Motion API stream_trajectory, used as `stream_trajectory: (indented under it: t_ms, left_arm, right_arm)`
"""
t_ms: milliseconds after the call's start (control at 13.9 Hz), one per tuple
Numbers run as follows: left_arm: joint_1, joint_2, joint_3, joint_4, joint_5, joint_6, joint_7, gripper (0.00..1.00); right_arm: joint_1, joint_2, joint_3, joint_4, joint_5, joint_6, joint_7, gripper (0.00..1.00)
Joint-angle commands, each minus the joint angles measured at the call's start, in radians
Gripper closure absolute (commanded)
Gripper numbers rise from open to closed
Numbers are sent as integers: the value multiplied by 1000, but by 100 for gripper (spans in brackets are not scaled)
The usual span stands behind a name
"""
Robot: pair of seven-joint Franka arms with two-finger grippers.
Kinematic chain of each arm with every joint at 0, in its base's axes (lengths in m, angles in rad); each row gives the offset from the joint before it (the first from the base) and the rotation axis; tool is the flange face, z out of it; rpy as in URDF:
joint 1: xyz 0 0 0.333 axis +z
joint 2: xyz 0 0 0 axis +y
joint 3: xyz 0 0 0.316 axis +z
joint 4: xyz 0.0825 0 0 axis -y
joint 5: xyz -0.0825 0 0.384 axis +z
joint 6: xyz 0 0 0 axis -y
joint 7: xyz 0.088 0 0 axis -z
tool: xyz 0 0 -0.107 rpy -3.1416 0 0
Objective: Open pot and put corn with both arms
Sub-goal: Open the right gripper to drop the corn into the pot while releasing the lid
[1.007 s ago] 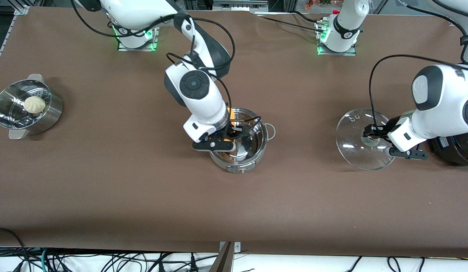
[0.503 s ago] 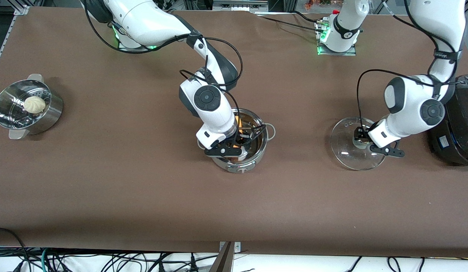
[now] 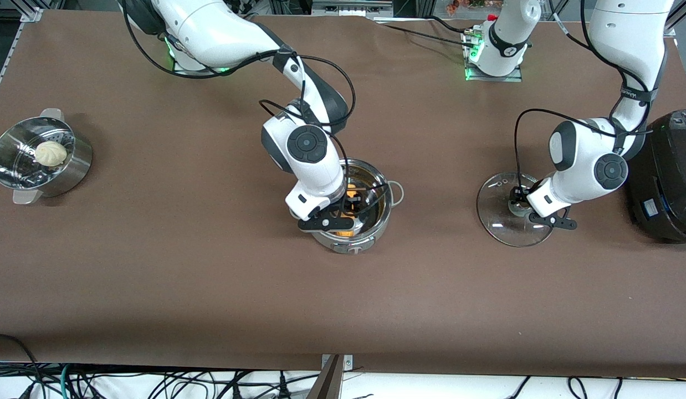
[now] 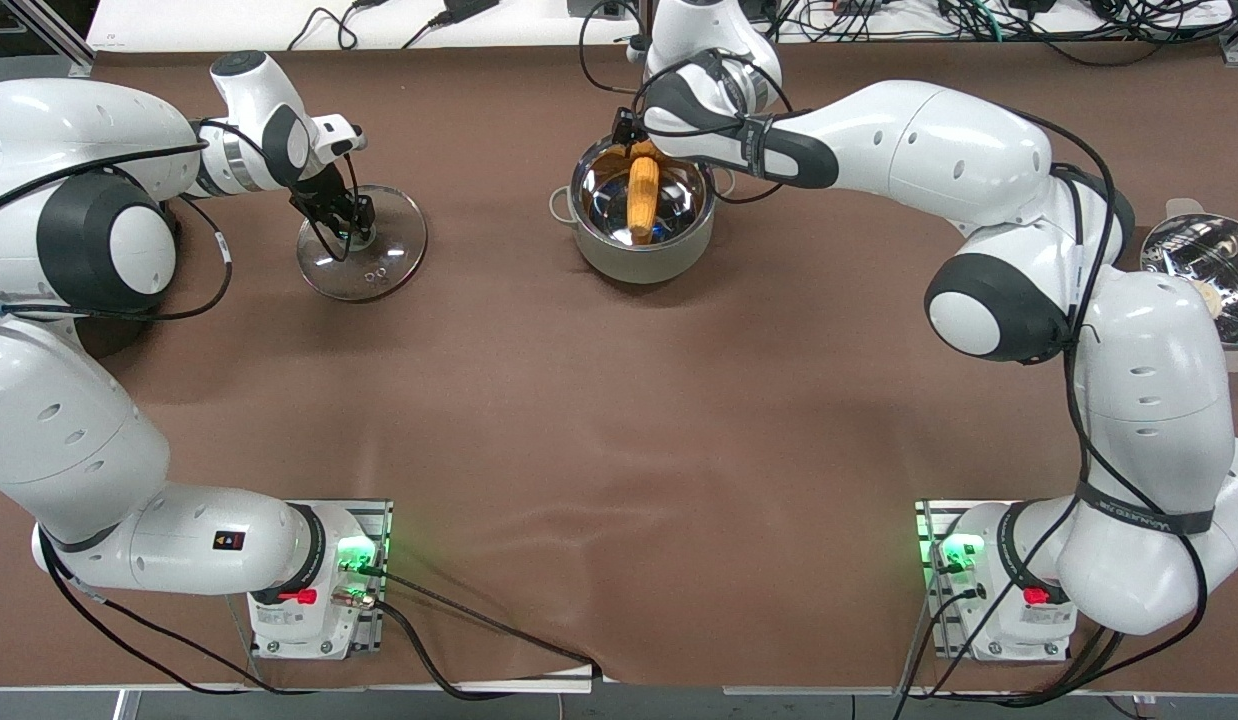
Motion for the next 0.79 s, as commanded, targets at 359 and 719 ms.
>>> stream_trajectory:
  t_ms: [359,719]
  left_arm:
    - [-2,-240,4,-20,25,-196,-8,0]
    - [83,-410,-89,136,29,-496,-172,0]
  right_arm:
    - [-248,-295,-4,1,27,-455,-460,0]
    - [-419,-517,-69,-162,58,-606,-508,0]
